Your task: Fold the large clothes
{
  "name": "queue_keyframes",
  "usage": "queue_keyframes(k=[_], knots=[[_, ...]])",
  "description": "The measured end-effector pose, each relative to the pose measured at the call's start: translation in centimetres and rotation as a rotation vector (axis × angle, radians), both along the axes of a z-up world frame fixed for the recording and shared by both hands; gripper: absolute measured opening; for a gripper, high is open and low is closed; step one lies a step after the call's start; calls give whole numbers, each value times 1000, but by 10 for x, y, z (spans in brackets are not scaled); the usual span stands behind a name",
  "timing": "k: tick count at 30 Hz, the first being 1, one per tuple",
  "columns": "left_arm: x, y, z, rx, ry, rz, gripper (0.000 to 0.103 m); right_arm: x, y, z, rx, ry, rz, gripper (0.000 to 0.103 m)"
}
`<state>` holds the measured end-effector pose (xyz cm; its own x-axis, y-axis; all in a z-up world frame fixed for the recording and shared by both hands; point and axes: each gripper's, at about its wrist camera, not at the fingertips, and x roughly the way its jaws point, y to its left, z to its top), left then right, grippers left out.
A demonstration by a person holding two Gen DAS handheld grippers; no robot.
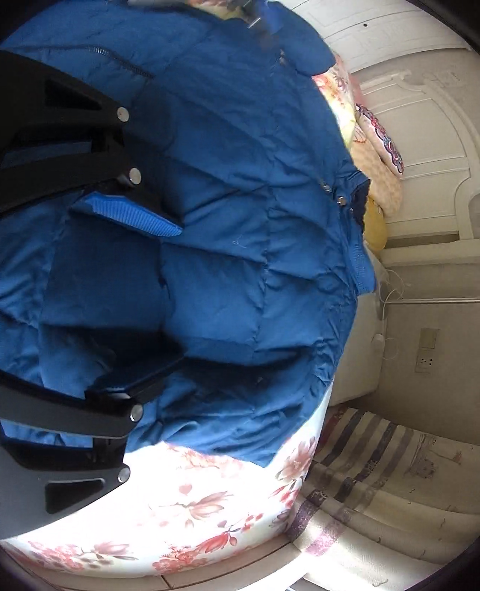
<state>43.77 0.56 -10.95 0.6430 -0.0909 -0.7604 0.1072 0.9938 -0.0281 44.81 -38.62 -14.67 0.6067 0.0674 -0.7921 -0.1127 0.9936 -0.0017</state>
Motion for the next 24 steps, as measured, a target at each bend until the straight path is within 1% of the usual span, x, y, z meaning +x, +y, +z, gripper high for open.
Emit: queue_keyframes(k=[3, 5, 7, 9, 11, 13, 14, 16, 18, 20, 21, 23, 24], knots=[[-5, -1, -5, 43, -6, -7, 96, 3, -10, 25, 4, -67, -29, 65], [-7, -2, -8, 63, -7, -11, 98, 17, -21, 40, 9, -107, -77, 66], [-6, -9, -9, 74, -5, -11, 98, 33, -33, 48, 23, -126, -127, 69], [-1, -17, -7, 86, -2, -11, 99, 49, -39, 47, 43, -114, -157, 70], [4, -26, -10, 107, 2, -8, 99, 67, -43, 37, 47, -83, -179, 70], [6, -28, -10, 123, 4, -7, 99, 79, -45, 20, 27, -47, -188, 70], [7, -29, -10, 127, 4, -7, 99, 85, -46, 10, 13, -21, -189, 74], [7, -28, -11, 127, 5, -6, 99, 89, -46, -7, 9, 5, -185, 76], [7, -28, -11, 126, 2, -6, 99, 89, -48, -9, 16, 7, -189, 77], [6, -27, -11, 124, -1, -4, 99, 87, -49, -4, 3, 7, -220, 77], [6, -27, -11, 124, -3, -3, 99, 82, -46, 2, 3, -19, -234, 77], [6, -27, -11, 123, -6, -2, 99, 75, -37, 10, 10, -63, -205, 77], [6, -27, -11, 122, -7, -2, 99, 73, -32, 12, -9, -80, -191, 77]])
